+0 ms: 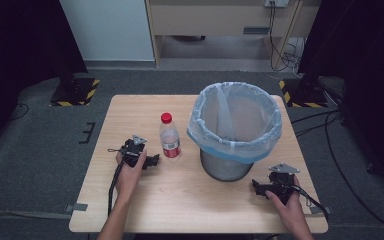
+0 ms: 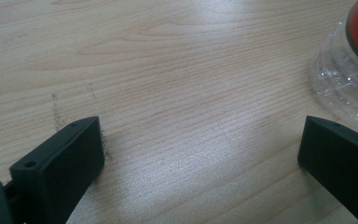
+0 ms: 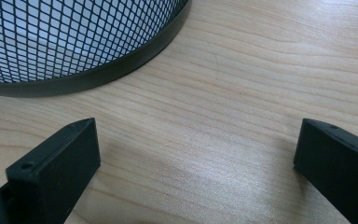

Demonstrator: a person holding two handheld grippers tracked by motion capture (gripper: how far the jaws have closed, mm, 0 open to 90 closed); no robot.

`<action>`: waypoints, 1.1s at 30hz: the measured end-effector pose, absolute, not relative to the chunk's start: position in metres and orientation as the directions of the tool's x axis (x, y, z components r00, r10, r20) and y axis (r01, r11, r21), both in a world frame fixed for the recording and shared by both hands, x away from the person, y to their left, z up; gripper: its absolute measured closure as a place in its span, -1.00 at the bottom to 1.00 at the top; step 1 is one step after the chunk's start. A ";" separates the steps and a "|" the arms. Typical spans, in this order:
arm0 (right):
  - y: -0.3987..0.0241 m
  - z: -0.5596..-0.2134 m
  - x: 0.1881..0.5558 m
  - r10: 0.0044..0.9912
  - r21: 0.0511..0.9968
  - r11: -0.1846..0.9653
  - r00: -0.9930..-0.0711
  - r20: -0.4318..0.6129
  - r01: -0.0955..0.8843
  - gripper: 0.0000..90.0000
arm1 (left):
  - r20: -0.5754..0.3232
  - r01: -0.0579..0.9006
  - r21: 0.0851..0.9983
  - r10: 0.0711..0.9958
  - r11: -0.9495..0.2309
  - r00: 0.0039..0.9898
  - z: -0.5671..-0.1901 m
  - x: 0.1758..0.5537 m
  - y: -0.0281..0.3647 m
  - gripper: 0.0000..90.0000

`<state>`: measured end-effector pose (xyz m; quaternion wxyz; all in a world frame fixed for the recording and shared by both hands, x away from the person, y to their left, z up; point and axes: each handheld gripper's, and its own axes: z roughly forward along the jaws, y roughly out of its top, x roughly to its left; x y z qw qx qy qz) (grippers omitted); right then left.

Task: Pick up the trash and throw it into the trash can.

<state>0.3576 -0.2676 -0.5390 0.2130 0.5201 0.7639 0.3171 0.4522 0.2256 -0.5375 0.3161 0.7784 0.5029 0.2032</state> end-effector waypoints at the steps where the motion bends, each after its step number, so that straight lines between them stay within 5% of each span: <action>1: -0.268 -0.539 0.358 0.930 0.706 0.258 -0.368 0.004 0.660 -0.99 | -0.002 0.654 0.696 0.911 -0.294 0.412 -0.537 0.452 0.226 -1.00; 20: -0.267 -0.539 0.357 0.932 0.707 0.255 -0.362 0.001 0.660 -0.99 | 0.032 0.539 0.742 0.824 -0.399 0.566 -0.525 0.432 0.213 -0.96; 33: -0.267 -0.539 0.357 0.932 0.707 0.256 -0.364 0.002 0.659 -0.99 | -0.006 0.445 0.821 0.776 -0.356 0.631 -0.510 0.425 0.192 -0.95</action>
